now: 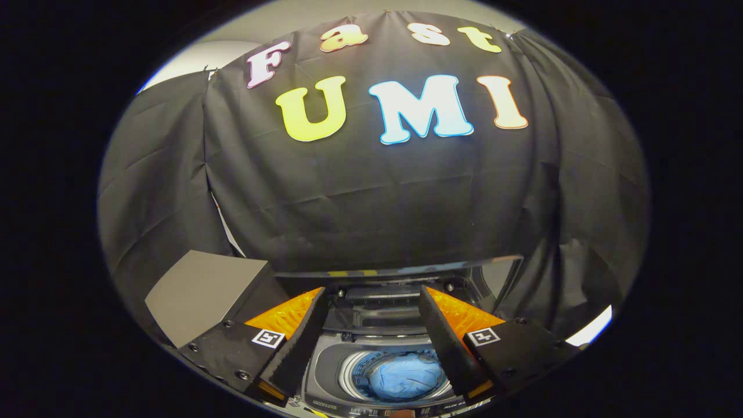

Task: Put the clothes into the washing machine and then close the washing machine lid.

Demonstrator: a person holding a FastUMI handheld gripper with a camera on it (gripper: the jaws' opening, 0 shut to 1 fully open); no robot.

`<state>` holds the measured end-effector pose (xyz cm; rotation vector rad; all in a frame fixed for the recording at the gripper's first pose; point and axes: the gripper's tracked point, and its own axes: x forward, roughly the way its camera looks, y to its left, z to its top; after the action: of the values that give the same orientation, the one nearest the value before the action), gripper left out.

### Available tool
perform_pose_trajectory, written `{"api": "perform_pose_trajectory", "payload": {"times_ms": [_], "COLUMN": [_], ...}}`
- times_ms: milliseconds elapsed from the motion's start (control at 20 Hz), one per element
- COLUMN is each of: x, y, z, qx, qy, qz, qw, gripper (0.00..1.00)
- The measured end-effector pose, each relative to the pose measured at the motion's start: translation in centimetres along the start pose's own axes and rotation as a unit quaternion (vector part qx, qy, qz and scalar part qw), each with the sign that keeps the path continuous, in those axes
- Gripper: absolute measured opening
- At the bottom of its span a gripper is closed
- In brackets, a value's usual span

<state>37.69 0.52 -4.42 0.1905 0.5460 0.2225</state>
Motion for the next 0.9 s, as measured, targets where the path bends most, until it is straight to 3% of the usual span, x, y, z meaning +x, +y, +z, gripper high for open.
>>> {"api": "perform_pose_trajectory", "payload": {"times_ms": [250,550,750,900], "x": [4.8,9.8,10.0,9.7], "y": [-1.3,-2.1,-2.2,-2.3], "z": [2.0,1.3,1.0,0.9], "qx": [0.012,0.012,-0.038,-0.032], "qy": [0.003,0.041,0.032,0.021], "qz": [-0.013,-0.040,-0.054,-0.048], "qw": [1.000,0.998,0.997,0.998], "gripper": [0.98,0.98,0.98,0.99]}}
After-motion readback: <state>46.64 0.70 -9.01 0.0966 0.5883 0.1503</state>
